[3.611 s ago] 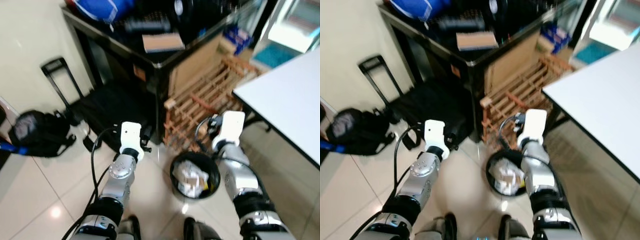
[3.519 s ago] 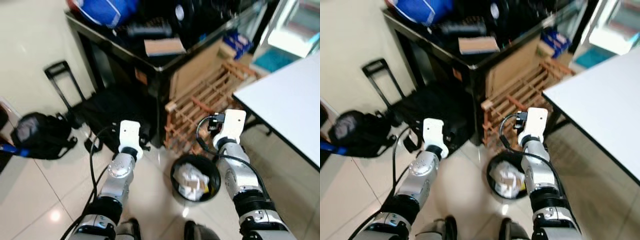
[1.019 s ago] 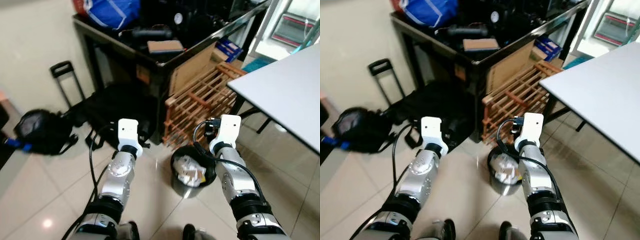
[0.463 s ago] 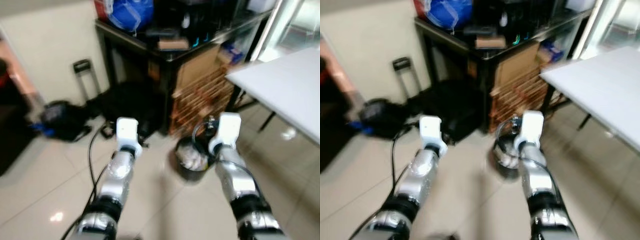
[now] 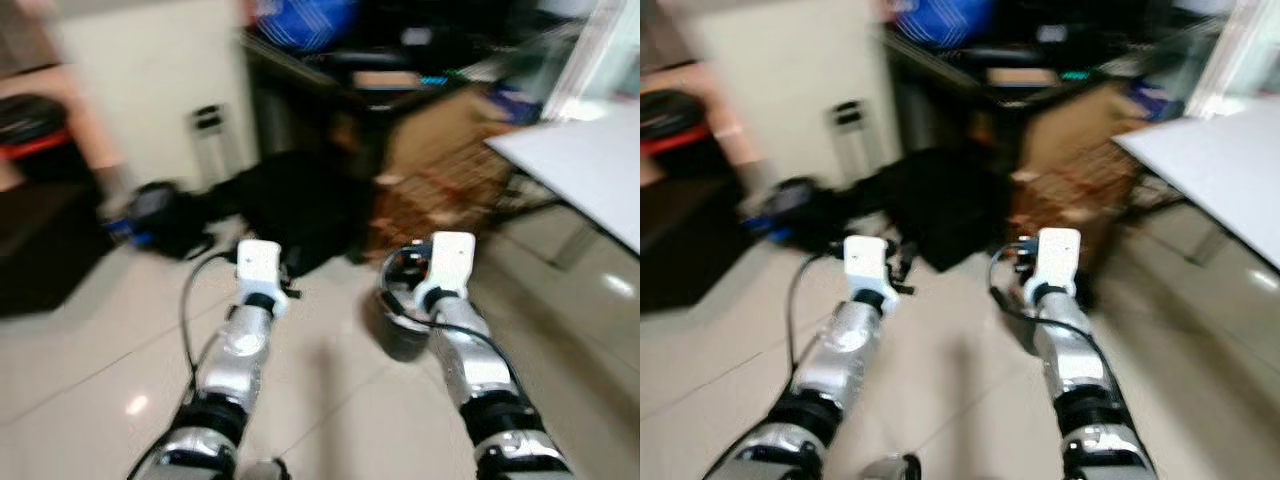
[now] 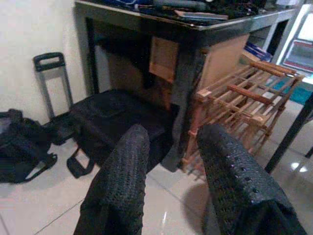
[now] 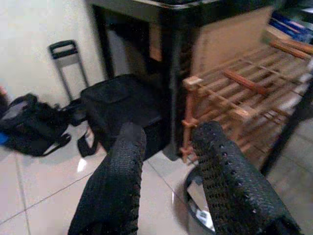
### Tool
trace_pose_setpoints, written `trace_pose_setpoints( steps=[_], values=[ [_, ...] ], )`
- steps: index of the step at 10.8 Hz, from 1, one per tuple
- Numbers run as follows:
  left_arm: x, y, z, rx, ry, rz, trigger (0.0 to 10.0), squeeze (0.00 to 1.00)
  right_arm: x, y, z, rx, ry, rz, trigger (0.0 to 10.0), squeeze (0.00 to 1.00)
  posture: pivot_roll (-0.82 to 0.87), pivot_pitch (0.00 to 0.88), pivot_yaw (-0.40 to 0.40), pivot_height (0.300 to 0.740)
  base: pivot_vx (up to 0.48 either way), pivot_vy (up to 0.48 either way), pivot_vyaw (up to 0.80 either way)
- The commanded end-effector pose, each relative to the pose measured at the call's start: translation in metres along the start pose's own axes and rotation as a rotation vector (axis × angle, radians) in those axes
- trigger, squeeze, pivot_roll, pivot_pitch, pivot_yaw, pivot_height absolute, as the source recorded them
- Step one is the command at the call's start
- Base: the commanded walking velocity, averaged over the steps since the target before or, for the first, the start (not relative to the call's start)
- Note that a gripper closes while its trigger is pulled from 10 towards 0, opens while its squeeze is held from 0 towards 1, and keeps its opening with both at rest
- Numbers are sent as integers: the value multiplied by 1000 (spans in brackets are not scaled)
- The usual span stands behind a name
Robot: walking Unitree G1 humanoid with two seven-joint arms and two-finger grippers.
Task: Picking trash to rubbish bin
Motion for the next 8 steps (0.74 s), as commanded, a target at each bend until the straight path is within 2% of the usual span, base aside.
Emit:
trace_pose_setpoints(
  steps=[1,8],
  values=[
    [0,4,0,16,3,8,10000,0,-1,4,0,-3,0,17,10000,0,-28,71,7,740,0,0,800],
    [-1,6,-1,28,3,13,10000,0,-2,5,-4,-11,17,29,10000,0,-18,87,-3,740,0,0,800]
  ],
)
Point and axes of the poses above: a point about 5 cm out from each wrist's last joint towards the gripper, its own x axis pointing out of the wrist towards the gripper, its own z axis along the axis of the wrist's last joint, y = z × x, the point moved 4 cm from there along x, pointing out of the wrist towards the gripper, and after that the axes turned 7 degrees about x, right-handed, at the moved point
